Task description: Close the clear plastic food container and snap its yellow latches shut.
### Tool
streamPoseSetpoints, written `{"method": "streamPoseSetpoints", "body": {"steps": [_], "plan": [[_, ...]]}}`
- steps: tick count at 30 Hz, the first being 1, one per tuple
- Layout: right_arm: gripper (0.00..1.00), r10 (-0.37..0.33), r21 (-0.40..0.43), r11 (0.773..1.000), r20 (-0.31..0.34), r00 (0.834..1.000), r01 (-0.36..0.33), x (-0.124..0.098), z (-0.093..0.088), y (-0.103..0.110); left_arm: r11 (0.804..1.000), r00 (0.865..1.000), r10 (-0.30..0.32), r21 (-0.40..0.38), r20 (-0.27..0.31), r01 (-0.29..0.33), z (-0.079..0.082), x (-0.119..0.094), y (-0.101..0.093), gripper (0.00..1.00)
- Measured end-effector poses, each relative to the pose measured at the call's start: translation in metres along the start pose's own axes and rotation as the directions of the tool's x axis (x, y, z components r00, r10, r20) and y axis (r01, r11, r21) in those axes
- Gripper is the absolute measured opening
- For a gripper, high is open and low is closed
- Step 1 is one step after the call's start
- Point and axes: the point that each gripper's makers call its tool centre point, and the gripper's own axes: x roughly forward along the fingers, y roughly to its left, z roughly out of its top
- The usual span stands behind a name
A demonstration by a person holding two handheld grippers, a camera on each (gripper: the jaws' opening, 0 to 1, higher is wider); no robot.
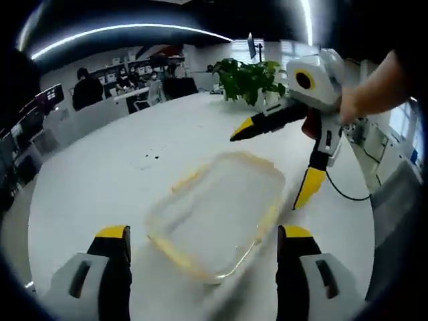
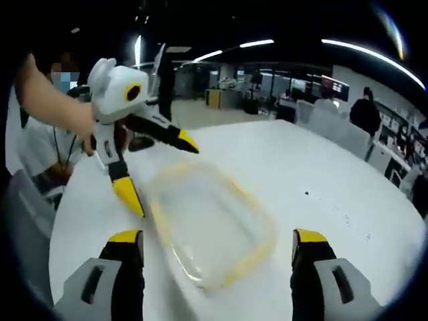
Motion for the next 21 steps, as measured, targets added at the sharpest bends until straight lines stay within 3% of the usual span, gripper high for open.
{"method": "streamPoseSetpoints", "body": {"steps": [8,11,21], "plan": [[0.92,-0.067,0.115,0.991,0.043,0.997,0.061,-0.008,-0.013,0.008,0.991,1.0,0.018,-0.136,0.024,-0.015,-0.019,-0.009,-0.002,0.89],[0.92,-0.095,0.175,0.981,0.056,0.994,0.084,-0.01,-0.018,0.008,0.988,0.999,0.024,-0.151,0.03,-0.019,-0.023,-0.01,-0.004,0.88],[0.9,-0.133,0.228,0.967,0.063,0.989,0.115,-0.011,-0.022,0.013,0.983,0.997,0.039,-0.18,0.059,-0.028,-0.03,-0.013,-0.012,0.87]]}}
